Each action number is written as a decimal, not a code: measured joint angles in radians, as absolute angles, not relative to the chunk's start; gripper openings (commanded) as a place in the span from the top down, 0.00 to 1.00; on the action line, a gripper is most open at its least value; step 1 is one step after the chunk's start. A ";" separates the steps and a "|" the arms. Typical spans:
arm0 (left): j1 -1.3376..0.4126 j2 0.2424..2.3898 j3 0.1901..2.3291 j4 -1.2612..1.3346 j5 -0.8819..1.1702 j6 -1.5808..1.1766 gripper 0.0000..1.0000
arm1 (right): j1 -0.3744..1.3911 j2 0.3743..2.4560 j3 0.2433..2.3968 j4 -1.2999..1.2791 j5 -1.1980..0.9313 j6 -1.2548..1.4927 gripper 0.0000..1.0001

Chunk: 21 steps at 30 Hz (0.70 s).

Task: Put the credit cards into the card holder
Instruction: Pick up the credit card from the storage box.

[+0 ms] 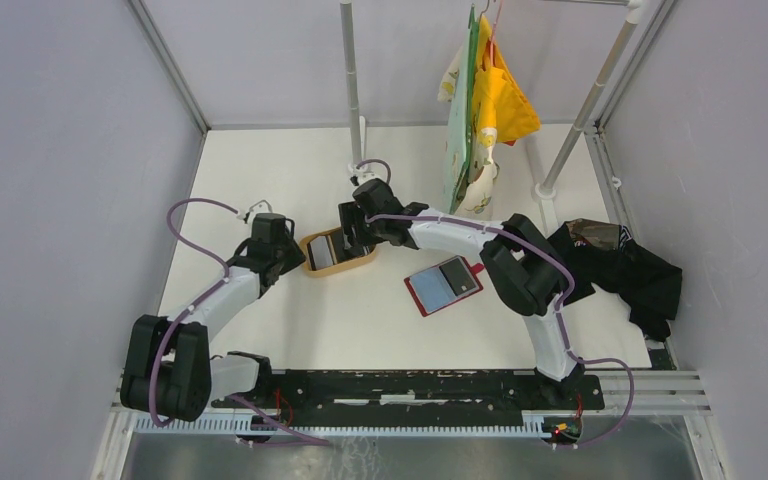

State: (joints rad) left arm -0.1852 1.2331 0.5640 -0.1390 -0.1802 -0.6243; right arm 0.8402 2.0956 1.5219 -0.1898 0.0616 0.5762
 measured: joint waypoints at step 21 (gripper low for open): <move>-0.185 1.239 0.573 -0.137 -0.172 -0.624 0.63 | 0.913 2.126 1.576 -0.245 0.233 0.429 0.16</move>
State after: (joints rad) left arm -0.1852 1.2392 0.5732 -0.1371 -0.1722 -0.6239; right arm 0.9127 2.1258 1.5761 -0.2451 0.2325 0.4286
